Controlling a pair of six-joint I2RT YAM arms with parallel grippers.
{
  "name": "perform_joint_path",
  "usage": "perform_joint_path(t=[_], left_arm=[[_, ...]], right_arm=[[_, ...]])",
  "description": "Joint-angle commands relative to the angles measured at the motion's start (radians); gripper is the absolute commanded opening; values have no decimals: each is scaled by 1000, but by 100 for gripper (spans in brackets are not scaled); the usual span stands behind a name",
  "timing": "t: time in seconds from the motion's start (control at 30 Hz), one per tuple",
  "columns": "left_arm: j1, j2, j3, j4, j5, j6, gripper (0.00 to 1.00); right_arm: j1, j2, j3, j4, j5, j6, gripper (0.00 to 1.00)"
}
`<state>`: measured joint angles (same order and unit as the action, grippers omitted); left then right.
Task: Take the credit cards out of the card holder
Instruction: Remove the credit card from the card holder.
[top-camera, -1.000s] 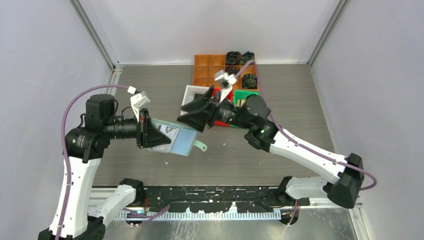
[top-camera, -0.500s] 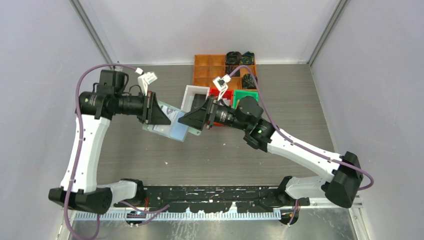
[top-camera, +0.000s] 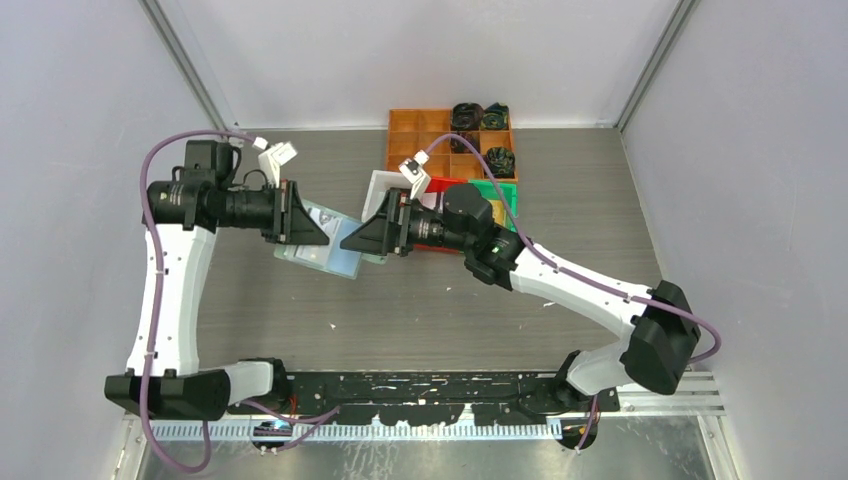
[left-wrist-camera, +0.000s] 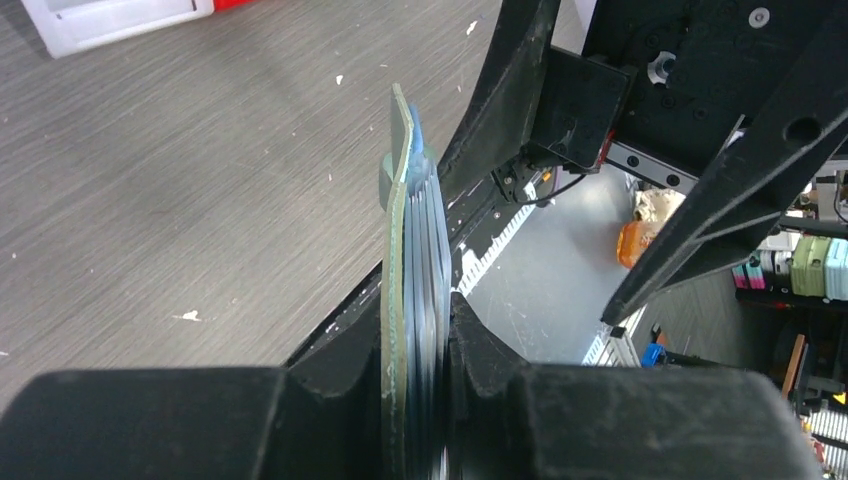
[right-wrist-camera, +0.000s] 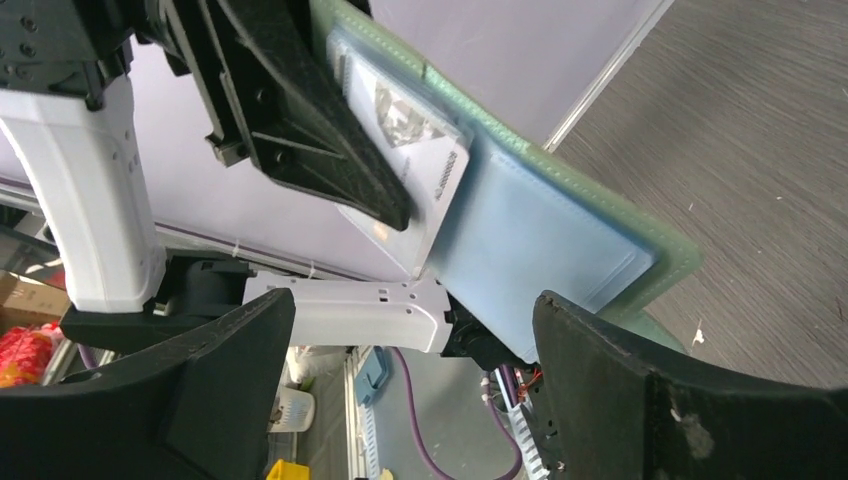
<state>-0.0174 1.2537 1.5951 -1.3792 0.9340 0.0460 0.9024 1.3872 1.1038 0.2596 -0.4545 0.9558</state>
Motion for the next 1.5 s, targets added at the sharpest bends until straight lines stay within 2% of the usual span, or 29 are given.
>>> perform_joint_path(t=[0.0, 0.1, 0.13, 0.17, 0.27, 0.3, 0.43, 0.5, 0.57, 0.67, 0.93, 1.03, 1.3, 1.47], left_arm=[[2, -74, -42, 85, -13, -94, 1], [2, -81, -55, 79, -60, -92, 1], [2, -77, -56, 62, -64, -75, 1], [2, -73, -60, 56, -72, -64, 1], [2, -59, -60, 30, -74, -38, 1], [2, -56, -59, 25, -72, -24, 0], [2, -64, -59, 42, -74, -16, 0], [2, -68, -64, 57, -78, -19, 0], [2, -69, -68, 72, -84, -25, 0], [2, -60, -68, 75, -72, -32, 0], [2, -72, -51, 85, 44, -40, 1], [2, -83, -49, 104, 94, -76, 3], [2, -91, -53, 101, 175, -88, 11], [2, -99, -63, 96, 214, -86, 13]], right_arm=[[6, 19, 59, 9, -1, 35, 91], [7, 31, 86, -75, 30, 14, 90], [7, 28, 93, -111, 52, 1, 93], [7, 18, 97, -144, 88, -7, 98], [-6, -42, 56, -165, 274, 85, 99], [-18, -72, 25, -135, 294, 104, 100], [-60, -133, -77, 93, 164, 95, 100], [-60, -114, -50, 96, 110, 103, 99], [-57, -88, -12, 78, 71, 123, 92], [-51, -52, -7, 143, 41, 184, 84], [-11, 101, 5, 369, -28, 353, 69], [1, 153, 9, 441, -45, 403, 66], [13, 187, 21, 492, -52, 437, 56], [13, 194, 12, 566, -57, 479, 45]])
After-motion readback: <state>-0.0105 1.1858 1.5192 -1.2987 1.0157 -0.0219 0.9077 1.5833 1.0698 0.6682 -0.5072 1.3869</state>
